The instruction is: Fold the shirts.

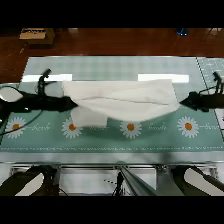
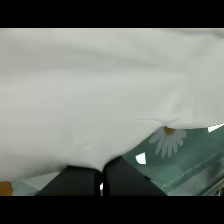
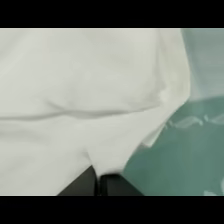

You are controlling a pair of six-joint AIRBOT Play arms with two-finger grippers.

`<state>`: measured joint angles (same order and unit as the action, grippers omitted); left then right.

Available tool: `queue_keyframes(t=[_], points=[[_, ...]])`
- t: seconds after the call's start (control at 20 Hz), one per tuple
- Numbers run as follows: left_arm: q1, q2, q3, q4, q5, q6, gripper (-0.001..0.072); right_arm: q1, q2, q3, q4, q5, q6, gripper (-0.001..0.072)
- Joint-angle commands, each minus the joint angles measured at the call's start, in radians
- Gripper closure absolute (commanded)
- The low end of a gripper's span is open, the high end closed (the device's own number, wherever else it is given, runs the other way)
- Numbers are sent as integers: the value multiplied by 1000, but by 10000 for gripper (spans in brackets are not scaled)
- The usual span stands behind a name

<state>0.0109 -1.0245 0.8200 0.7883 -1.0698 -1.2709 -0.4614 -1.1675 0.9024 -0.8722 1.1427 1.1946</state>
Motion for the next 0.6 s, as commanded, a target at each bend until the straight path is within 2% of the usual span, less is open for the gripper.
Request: queue_keyframes(t=[0.0,0.15,0.35,0.55], points=[[96,7,135,0,-10,6,682,23,18,113,132,-54,-2,678],[101,-101,138,-5,4,7,682,128,-37,113,122,-163,5,678],[101,-298,216,-34,31,38,682,246,-145,115,138,-468,24,678],[102,-477,402,-34,29,37,682,245,-227,126,135,-559,53,678]])
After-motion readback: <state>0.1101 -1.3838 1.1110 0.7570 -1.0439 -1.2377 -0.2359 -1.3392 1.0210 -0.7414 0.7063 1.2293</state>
